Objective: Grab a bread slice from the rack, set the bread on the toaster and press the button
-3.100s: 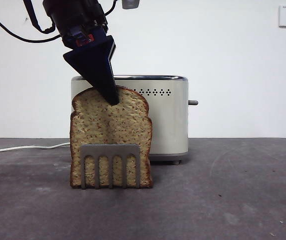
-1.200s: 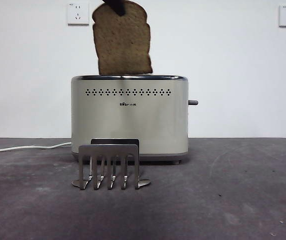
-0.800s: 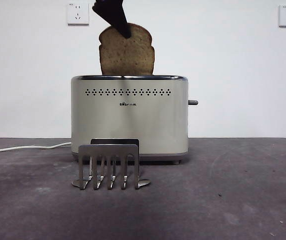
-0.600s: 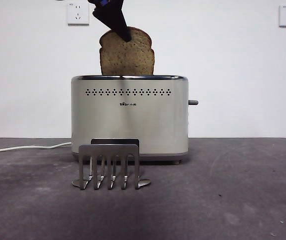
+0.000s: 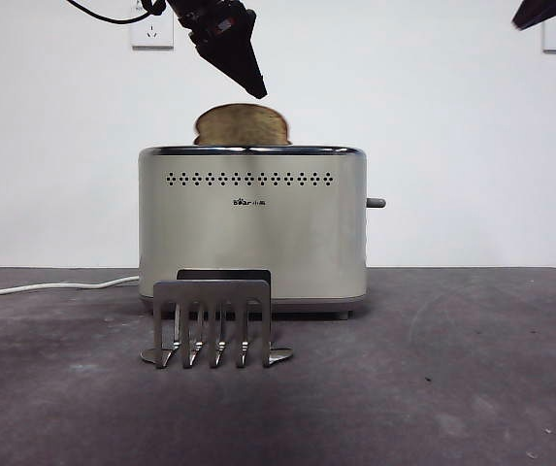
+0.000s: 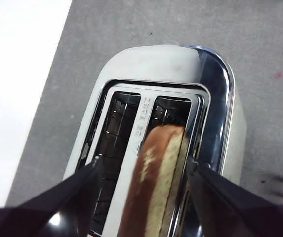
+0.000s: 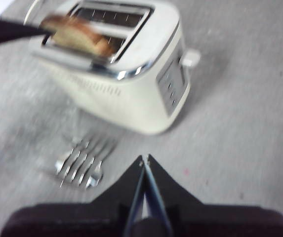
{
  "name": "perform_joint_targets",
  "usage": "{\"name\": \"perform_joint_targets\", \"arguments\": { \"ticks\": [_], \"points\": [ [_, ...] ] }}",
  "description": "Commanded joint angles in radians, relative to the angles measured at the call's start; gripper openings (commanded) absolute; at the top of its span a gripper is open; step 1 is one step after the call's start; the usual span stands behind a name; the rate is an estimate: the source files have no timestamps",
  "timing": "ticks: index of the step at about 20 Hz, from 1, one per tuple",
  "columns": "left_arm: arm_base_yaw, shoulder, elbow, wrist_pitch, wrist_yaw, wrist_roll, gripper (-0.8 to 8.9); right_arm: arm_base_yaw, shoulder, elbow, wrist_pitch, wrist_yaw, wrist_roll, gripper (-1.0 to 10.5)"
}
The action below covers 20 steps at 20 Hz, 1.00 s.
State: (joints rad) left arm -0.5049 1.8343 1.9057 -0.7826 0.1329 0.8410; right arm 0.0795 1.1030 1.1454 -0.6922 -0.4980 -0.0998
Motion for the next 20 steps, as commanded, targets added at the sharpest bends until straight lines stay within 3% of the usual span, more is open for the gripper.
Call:
{"name": "perform_joint_targets", "arguments": {
  "ticks": [1,6,10,12,15,20],
  "points": [
    [0.002,-0.003,-0.004,0.004,-0.002,-0.067,2.89,0.002,0.045,0.002,0.073,-0.002,0.037,-0.1],
    [0.000,-0.068,-0.004,-0.005,0.000,-0.223,2.88,0.002,0.180,0.002,0.311,-0.141,0.134,-0.1],
    [0.000,-0.179,-0.004,-0.066,0.003,-0.433,2.87,0.002,0.356,0.003,0.560,-0.225,0.295,-0.1],
    [0.000,-0.237,-0.004,-0.112,0.007,-0.497,2.87,0.002,0.444,0.004,0.675,-0.263,0.376,-0.1],
    [0.000,-0.307,-0.004,-0.176,0.007,-0.539,2.83,0.002,0.548,0.021,0.786,-0.269,0.447,-0.1],
    [0.000,-0.381,-0.004,-0.243,0.007,-0.574,2.83,0.007,0.678,0.104,0.819,-0.288,0.483,-0.1]
  ]
}}
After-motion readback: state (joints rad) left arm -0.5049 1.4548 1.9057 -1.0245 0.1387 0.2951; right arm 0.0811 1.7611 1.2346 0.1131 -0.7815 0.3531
